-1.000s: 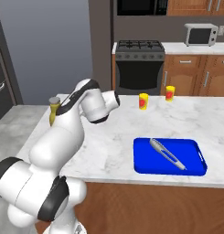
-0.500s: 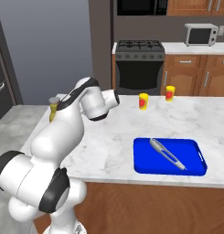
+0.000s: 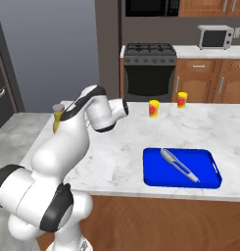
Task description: Place the drinks on the dining counter in a tight cluster.
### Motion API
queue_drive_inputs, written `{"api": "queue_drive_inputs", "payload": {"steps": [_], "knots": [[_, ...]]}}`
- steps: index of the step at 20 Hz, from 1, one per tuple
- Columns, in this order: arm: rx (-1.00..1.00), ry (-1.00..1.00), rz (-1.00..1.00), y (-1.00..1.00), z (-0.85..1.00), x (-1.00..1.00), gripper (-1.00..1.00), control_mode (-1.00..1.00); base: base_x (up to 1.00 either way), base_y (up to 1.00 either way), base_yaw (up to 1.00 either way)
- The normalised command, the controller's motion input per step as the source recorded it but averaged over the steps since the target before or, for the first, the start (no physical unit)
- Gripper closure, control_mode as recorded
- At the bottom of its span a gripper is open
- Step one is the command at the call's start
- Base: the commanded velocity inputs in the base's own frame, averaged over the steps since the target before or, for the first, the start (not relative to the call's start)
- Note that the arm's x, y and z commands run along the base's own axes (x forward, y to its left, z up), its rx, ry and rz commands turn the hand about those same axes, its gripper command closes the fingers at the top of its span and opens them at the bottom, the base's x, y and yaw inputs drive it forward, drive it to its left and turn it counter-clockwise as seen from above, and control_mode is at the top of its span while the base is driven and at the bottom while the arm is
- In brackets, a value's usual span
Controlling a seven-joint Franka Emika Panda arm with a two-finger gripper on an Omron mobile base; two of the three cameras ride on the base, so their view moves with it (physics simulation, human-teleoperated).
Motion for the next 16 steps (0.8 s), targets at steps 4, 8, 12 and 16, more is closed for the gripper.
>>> {"api": "queue_drive_inputs", "payload": {"steps": [4,8,12,16], "knots": [[0.00,-0.15,0.00,0.00,-0.08,0.00,1.00,-1.00,0.00,0.00,0.00],[0.00,0.02,0.00,0.00,-0.01,0.06,1.00,-1.00,0.00,0.00,0.00],[0.00,0.11,0.00,0.00,-0.02,0.14,1.00,-1.00,0.00,0.00,0.00],[0.00,0.11,0.00,0.00,-0.14,0.17,1.00,-1.00,0.00,0.00,0.00]]}}
